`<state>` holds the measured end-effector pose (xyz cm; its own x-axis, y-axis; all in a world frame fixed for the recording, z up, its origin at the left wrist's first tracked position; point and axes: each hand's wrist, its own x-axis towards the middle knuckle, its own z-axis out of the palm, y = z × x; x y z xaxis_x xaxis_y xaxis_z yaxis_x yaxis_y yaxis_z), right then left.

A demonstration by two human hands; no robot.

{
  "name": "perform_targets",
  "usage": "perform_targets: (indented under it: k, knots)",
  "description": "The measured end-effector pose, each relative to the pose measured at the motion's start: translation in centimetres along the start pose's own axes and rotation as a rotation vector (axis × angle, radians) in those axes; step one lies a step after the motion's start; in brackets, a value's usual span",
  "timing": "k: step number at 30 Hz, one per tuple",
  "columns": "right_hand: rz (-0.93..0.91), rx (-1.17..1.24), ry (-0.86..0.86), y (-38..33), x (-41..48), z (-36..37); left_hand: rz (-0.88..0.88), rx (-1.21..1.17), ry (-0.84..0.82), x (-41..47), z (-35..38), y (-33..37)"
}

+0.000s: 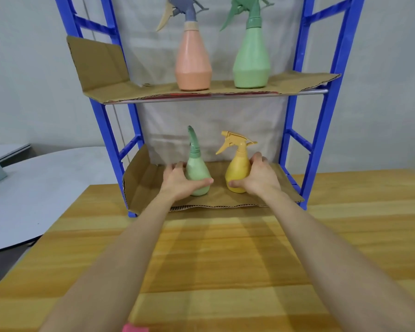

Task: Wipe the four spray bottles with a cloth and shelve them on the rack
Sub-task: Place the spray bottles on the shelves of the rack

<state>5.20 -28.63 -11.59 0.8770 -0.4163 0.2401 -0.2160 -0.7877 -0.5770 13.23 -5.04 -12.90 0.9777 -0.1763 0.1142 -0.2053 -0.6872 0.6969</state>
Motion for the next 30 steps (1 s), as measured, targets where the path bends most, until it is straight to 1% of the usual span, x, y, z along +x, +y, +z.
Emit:
perform_targets:
  k: [2,4,6,8,10,11,14,16,21,30]
  knots:
    - [0.004,0.025,-0.012,0.2,0.2,0.2,-0.012,-0.162,-0.085,0.5,-0.4,-0.4]
    - [0.003,0.057,-0.022,0.4,0.4,0.4,-0.003,-0.214,-0.108,0.8,-0.6,-1.1]
    - [-0.003,0.068,-0.026,0.4,0.4,0.5,0.004,-0.172,-0.026,0.4,-0.3,-1.1]
    - [-0.005,0.066,-0.032,0.4,0.6,0.4,-0.008,-0.024,0.08,-0.1,0.2,-0.5]
    - [0.001,0.061,-0.044,0.7,0.9,0.0,0.0,0.106,0.087,-0.5,0.8,0.0]
    - [0.004,0.059,-0.05,1.0,1.1,-0.2,0.012,0.099,0.051,-0.3,0.8,-0.1]
    - [0.003,0.051,-0.067,1.8,1.5,-0.7,0.031,-0.079,-0.042,0.0,0.3,-0.7]
    - [-0.002,0.06,-0.071,2.1,1.5,-0.7,0.047,-0.085,-0.015,0.1,0.1,-0.9]
    - [-0.004,0.065,-0.067,2.2,1.7,-0.9,0.023,-0.083,0.076,0.1,1.4,0.1]
    - [0.0,0.094,-0.068,3.2,1.7,-0.7,-0.008,-0.058,0.148,-0.3,2.7,0.7]
